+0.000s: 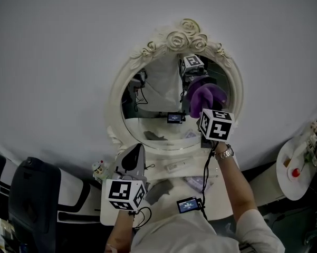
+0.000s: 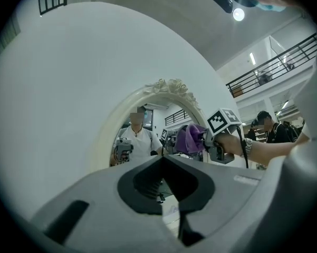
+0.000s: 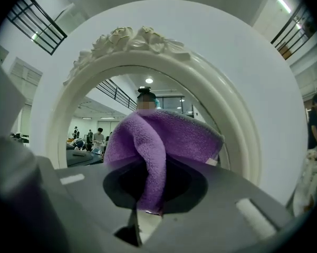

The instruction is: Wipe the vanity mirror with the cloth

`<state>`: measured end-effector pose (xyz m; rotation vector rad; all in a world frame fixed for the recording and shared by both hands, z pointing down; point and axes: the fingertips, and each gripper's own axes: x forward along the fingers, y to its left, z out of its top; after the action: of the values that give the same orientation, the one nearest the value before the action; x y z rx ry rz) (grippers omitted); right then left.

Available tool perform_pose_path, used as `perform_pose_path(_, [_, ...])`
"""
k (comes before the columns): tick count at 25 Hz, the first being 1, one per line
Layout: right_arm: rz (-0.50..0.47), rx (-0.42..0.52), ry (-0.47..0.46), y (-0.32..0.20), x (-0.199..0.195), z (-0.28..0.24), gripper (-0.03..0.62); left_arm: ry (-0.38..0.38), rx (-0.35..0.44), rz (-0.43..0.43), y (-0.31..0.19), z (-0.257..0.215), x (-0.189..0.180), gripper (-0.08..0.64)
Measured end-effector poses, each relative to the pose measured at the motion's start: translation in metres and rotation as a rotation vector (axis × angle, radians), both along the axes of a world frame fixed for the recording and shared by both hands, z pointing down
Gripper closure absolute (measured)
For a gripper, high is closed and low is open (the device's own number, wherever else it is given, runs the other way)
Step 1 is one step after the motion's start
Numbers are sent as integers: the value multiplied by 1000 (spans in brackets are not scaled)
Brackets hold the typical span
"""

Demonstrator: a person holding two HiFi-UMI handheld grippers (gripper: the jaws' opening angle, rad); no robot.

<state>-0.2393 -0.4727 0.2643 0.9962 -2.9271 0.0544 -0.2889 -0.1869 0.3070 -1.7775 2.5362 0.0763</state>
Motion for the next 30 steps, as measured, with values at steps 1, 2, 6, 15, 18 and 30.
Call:
perform_pose_path(1, [-10, -2, 0, 6, -6, 0, 534, -1, 1, -4, 3, 0, -2, 560])
perform_pose_path(2, [-14, 0, 0, 12, -11, 0, 534, -1, 2, -8, 6, -1, -5, 560])
perform_pose_path(6, [-35, 18, -2, 33, -32, -1, 534, 3, 3, -32, 21, 1, -17, 560])
perform_pose_path(15, [-157, 39, 9, 99, -92, -2, 534, 15, 1, -95, 58, 7, -45, 560])
perform_pose_path(18, [-199, 52, 17, 121, -112, -1, 534, 21, 0, -123, 72, 10, -57, 560])
perform_pose_path(30, [-358, 54, 22, 198, -180, -1, 534, 37, -15, -212, 123, 19, -87, 560])
